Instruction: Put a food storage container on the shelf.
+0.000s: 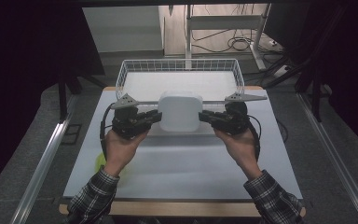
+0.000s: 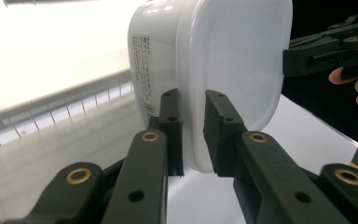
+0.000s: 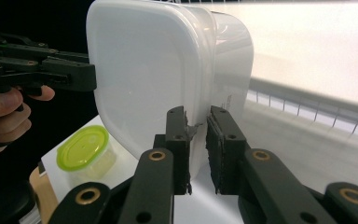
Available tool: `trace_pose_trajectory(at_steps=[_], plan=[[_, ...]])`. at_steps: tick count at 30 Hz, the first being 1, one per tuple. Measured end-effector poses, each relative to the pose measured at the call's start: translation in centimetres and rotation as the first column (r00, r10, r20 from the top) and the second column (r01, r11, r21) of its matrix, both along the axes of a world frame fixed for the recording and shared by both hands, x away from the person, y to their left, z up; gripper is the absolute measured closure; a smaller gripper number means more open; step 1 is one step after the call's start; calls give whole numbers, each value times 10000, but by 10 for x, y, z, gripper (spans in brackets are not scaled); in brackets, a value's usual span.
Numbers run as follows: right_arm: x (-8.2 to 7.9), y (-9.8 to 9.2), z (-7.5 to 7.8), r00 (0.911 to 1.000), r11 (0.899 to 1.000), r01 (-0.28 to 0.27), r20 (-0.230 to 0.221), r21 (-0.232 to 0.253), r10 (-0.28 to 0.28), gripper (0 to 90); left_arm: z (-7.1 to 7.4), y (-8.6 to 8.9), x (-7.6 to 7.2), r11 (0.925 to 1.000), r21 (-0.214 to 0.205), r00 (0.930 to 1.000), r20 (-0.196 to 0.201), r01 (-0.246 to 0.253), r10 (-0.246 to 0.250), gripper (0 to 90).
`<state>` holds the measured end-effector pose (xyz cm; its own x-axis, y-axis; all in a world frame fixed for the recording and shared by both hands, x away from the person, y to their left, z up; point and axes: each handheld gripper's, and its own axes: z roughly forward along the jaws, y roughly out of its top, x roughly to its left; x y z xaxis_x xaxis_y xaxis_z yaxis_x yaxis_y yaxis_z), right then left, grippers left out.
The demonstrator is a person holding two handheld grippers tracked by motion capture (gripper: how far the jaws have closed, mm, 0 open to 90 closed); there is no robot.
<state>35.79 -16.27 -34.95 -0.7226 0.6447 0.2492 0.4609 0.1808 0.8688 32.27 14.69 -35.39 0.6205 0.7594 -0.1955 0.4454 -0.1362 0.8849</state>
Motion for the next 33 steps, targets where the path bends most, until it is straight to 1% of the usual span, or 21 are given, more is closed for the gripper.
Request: trace_pose_trajectory(at_steps=[7, 12, 15, 17, 20, 27, 33], plan=[[14, 2, 15, 9999, 10000, 43, 160, 32, -44, 790, 15, 1, 11, 9999, 37, 9996, 266, -109, 108, 781], [23, 4, 24, 9996, 9999, 120, 249, -30, -119, 788, 23, 1, 22, 9999, -43, 9993, 335, -162, 163, 781], [29, 5, 30, 9994, 9997, 204, 292, -102, -201, 788, 26, 2, 29, 9998, -126, 9994, 305, -183, 187, 781], [33, 5, 33, 9994, 9998, 205, 264, -21, -205, 788, 27, 3, 33, 9993, -352, 9995, 292, -92, 102, 781], [37, 6, 39, 9990, 9996, 292, 351, -43, -290, 787, 32, 3, 38, 9995, -265, 9993, 345, -157, 166, 782], [46, 8, 49, 9983, 9990, 442, 395, -75, -439, 786, 39, 3, 49, 9989, -418, 9993, 285, -222, 234, 781], [54, 10, 53, 9976, 9983, 571, 393, -93, -567, 784, 41, 3, 58, 9984, -491, 9995, 132, -292, 299, 779]])
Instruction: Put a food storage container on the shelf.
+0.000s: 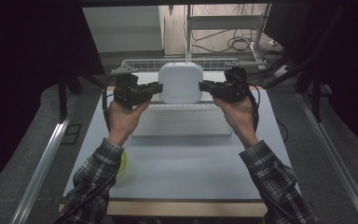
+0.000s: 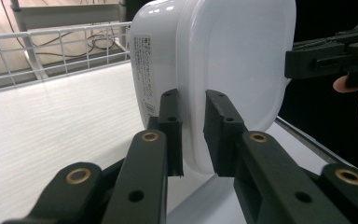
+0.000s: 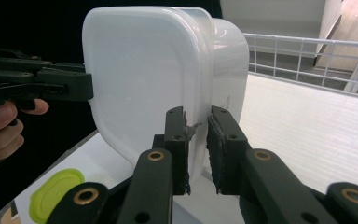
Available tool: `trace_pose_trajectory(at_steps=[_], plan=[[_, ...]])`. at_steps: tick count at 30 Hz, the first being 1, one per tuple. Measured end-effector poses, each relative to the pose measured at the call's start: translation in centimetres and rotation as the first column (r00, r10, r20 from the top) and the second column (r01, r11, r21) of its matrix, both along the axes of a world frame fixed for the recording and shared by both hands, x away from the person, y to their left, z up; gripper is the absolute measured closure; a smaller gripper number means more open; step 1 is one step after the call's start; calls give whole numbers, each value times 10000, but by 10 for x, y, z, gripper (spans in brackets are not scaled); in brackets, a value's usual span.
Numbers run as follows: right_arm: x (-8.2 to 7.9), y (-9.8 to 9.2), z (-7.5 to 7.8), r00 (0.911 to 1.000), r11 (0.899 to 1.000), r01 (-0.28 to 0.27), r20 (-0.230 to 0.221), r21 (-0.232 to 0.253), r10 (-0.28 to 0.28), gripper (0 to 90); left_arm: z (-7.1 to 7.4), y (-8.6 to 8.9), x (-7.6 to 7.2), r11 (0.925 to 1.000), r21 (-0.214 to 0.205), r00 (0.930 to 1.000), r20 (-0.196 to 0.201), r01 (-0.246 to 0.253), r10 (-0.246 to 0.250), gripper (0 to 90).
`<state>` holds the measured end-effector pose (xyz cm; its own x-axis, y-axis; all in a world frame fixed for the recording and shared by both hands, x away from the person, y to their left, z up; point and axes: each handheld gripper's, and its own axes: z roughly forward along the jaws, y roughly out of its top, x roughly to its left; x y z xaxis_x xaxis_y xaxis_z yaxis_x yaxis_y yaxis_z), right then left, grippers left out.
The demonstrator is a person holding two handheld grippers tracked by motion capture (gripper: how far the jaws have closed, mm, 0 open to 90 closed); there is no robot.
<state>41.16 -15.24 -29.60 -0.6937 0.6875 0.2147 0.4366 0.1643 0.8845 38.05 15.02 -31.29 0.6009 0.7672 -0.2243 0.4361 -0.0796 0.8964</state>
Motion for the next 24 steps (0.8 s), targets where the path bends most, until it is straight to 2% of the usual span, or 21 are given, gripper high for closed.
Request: trace_pose_trajectory(at_steps=[8, 12, 18, 21, 24], plan=[[8, 3, 1, 9998, 10000, 26, -179, -22, -26, 784, -4, 0, 10, 9999, 39, 9995, -301, -112, 113, 764], [10, 3, 2, 9994, 10000, 4, -335, 82, -1, 786, -8, 0, 13, 9999, 98, 9994, -322, -139, 142, 751], [15, 3, -1, 9988, 9999, -15, -497, 125, 21, 781, -9, -1, 16, 9997, 175, 9998, -150, -156, 159, 734], [17, 3, -3, 9989, 10000, 60, -464, -8, -60, 764, -7, -2, 17, 9999, 148, 10000, -62, -48, 49, 705], [20, 3, -5, 9991, 9999, 114, -418, 10, -114, 736, -6, -5, 17, 9996, 294, 10000, 33, -10, 9, 670]])
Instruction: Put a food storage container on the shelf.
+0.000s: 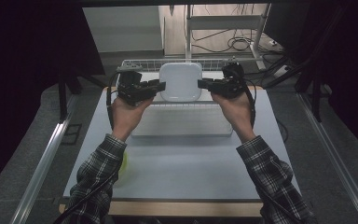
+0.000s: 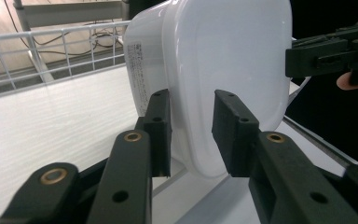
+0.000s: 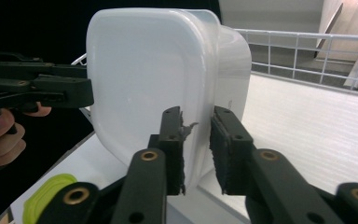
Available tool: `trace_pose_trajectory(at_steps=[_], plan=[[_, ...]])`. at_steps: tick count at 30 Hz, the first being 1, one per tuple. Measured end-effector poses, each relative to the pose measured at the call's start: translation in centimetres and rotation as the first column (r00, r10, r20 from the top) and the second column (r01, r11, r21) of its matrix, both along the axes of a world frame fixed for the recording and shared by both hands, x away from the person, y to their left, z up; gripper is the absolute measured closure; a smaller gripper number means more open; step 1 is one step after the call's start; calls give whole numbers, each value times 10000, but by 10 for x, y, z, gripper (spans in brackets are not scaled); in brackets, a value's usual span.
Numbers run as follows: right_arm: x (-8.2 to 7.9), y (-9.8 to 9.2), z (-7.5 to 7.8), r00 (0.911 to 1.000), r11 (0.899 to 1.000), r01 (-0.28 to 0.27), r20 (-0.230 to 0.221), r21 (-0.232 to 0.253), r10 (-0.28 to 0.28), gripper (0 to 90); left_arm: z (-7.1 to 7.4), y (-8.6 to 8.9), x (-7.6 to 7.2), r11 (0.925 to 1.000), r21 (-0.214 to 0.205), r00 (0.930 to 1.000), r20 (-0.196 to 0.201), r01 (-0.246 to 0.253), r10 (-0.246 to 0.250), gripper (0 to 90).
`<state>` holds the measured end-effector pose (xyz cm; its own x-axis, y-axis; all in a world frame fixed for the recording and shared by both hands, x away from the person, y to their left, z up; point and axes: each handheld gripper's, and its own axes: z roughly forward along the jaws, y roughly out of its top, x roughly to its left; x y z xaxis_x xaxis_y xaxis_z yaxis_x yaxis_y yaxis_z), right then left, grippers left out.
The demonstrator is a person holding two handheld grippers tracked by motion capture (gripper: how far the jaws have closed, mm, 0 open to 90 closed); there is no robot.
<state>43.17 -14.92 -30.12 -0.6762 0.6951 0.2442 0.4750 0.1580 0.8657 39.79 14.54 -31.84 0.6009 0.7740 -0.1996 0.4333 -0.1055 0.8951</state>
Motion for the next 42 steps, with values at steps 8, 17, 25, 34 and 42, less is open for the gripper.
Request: trace_pose_trajectory(at_steps=[8, 17, 25, 34, 42], plan=[[3, 6, -1, 9992, 9996, 116, 383, -244, -107, 677, 0, -3, 7, 9997, 228, 9999, 102, -63, 60, 611], [10, 9, -5, 9988, 9990, 263, 419, -349, -248, 636, 0, -9, 15, 9972, 716, 9997, 163, -205, 194, 553], [15, 9, -6, 9982, 9987, 346, 505, -373, -327, 598, 1, -9, 22, 9973, 705, 9997, 145, -199, 189, 522], [21, 12, -7, 9974, 9981, 486, 554, -376, -464, 576, 1, -8, 30, 9971, 702, 9995, 145, -290, 281, 475], [24, 15, -7, 9970, 9979, 557, 560, -318, -539, 570, 3, -9, 37, 9967, 725, 9993, 87, -378, 373, 475]])
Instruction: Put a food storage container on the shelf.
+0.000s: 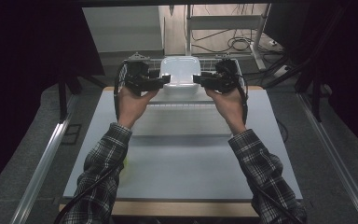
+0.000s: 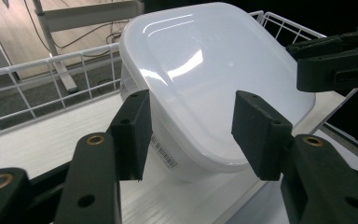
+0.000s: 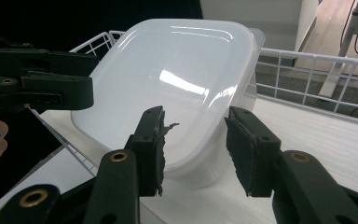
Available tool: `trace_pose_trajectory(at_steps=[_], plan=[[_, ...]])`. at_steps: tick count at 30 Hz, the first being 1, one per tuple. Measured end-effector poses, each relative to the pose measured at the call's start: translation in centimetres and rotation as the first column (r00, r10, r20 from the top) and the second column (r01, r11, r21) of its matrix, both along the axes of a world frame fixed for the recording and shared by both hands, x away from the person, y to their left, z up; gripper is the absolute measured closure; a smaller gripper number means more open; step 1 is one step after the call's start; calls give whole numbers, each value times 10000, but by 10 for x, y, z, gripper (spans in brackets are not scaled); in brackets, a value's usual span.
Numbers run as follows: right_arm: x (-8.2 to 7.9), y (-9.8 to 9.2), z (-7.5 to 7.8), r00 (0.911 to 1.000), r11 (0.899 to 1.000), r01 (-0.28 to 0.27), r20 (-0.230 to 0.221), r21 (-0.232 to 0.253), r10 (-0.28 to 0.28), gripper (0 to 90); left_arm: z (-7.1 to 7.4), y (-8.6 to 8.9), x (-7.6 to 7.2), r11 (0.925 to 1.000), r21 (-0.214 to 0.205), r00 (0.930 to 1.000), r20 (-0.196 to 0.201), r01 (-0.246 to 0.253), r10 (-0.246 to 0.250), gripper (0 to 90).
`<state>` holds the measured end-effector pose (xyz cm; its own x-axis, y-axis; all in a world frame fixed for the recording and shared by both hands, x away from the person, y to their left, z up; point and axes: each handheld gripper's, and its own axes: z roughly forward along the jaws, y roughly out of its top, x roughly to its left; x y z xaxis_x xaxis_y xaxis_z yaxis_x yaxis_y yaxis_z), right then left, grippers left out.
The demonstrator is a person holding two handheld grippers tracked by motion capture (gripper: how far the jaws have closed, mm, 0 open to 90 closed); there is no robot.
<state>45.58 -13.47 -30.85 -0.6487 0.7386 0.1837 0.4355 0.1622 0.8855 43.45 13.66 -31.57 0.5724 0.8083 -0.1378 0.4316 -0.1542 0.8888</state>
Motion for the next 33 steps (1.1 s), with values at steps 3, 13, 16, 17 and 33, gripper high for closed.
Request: trace_pose_trajectory(at_steps=[3, 13, 16, 17, 33], plan=[[1, 0, 0, 10000, 10000, 10, -6, 26, -10, 570, 0, 0, 1, 10000, -82, 10000, -71, 50, -50, 484], [5, -2, -1, 9997, 9993, 247, -26, 279, -247, 521, 0, 0, 6, 9999, -156, 10000, -47, 56, -57, 456], [5, -3, -1, 9994, 9990, 341, 50, 292, -342, 504, 1, -1, 5, 9999, -92, 10000, -5, 57, -57, 449], [5, -3, -1, 9993, 9990, 368, 92, 238, -370, 500, 1, -2, 4, 9999, -89, 10000, 24, 53, -53, 446], [-17, -15, 0, 9990, 9996, -209, 387, 186, 201, 422, -4, 7, -36, 9926, -603, 9929, 619, 1053, -1016, 288]])
